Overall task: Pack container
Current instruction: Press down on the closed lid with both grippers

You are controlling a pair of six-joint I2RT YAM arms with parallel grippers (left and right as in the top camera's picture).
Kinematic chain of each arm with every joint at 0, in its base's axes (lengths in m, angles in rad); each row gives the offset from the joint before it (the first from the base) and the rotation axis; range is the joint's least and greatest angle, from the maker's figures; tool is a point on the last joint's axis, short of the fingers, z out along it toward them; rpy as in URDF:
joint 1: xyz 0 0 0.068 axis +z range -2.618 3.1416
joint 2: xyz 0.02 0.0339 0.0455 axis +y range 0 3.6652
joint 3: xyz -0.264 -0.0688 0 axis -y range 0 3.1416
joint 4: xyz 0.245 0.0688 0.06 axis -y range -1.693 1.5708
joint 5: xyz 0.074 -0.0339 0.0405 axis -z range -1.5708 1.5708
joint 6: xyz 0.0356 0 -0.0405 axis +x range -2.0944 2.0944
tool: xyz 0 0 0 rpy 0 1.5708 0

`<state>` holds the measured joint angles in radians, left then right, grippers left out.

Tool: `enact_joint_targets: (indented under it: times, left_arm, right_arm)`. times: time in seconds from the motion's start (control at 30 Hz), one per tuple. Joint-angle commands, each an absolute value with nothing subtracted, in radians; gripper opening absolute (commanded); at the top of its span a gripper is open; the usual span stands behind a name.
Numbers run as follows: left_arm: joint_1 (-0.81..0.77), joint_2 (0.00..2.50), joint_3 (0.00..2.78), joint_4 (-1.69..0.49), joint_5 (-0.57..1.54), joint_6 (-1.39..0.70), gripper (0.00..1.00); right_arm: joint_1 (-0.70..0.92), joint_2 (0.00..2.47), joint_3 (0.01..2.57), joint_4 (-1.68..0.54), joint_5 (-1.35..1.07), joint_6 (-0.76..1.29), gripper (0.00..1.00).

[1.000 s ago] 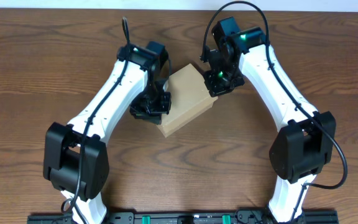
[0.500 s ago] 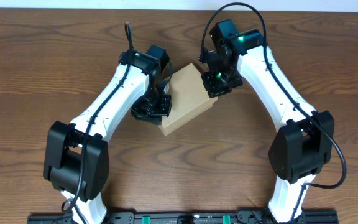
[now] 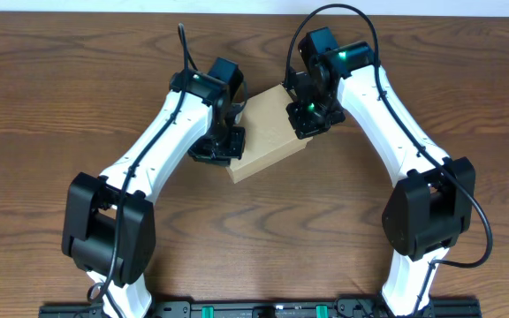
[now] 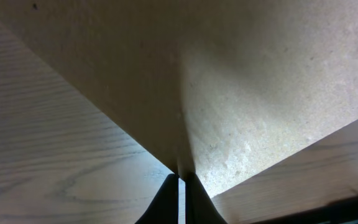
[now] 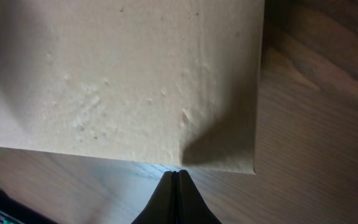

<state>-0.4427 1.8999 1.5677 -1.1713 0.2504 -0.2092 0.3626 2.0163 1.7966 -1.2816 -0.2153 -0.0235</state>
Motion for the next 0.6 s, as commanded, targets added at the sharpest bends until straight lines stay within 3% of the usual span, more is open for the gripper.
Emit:
enact_joint_targets:
  times: [0.0, 0.57]
  left_arm:
    - [-0.447, 1.888, 1.579, -1.166, 0.179, -0.202, 0.06]
    - [-0.373, 1.869, 1.625, -1.177, 0.123, -0.206, 0.06]
  right_arm:
    - [0.381, 2.031, 1.763, -1.275, -0.213, -0.039, 0.01]
    - [0.378, 2.007, 1.762, -1.203, -0.244, -0.042, 0.01]
